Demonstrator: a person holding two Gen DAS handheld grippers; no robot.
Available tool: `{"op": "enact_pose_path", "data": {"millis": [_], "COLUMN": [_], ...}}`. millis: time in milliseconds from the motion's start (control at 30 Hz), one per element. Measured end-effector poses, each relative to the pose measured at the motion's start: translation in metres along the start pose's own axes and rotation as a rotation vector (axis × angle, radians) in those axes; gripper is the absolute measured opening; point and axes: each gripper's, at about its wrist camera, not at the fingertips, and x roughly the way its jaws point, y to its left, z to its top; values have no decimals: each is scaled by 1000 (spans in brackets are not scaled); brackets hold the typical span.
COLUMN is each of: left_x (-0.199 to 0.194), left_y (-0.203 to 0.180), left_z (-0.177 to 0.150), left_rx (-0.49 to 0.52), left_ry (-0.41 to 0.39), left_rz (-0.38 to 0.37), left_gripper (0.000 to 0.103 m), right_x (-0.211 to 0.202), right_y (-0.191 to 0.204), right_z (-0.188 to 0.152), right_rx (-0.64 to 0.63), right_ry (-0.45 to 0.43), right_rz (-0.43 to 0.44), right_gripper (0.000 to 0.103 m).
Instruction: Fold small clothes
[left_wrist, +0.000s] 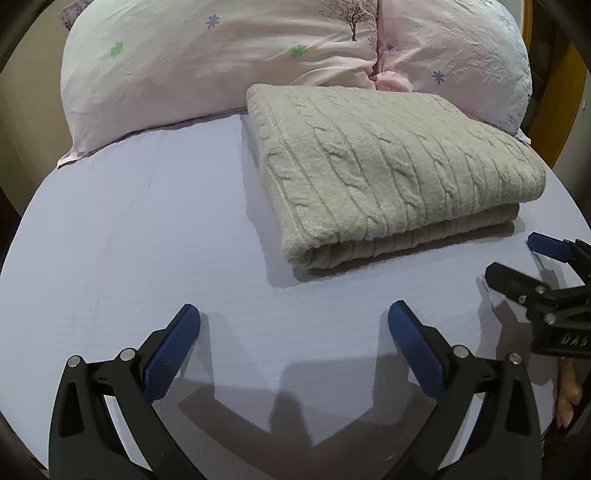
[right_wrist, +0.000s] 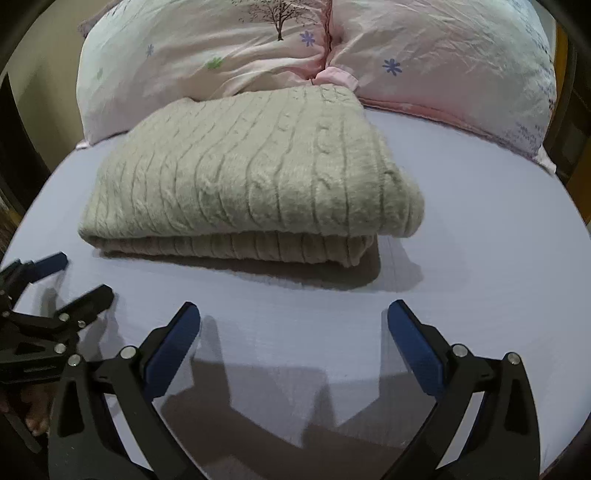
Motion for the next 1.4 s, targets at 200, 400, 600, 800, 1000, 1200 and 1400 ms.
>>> {"op": "enact_pose_path", "data": {"millis": [200, 400, 600, 800, 1000, 1200, 1400], "left_x": [-1, 0, 0, 0, 0, 0, -1], "left_y": [0, -1, -1, -1, -1, -1, -1], "left_z": [0, 1, 0, 0, 0, 0, 0], "left_rx": [1, 1, 0, 0, 0, 0, 0], "left_ry": [-1, 0, 0, 0, 0, 0, -1], "left_rz": [0, 0, 1, 1, 1, 2, 2], "left_gripper": [102, 102, 102, 102, 102, 102, 102], "right_x": [2, 2, 2, 2, 2, 2, 2], "right_y": [2, 1, 2, 2, 2, 2, 2], "right_z": [0, 0, -1, -1, -1, -1, -1], "right_rx": [-15, -15, -14, -13, -13, -13, -13], "right_ry": [3, 3, 2, 2, 2, 2, 2], "right_rz": [-2, -2, -2, -3, -3, -3, -3], "right_gripper": [101, 101, 101, 101, 101, 101, 101]}}
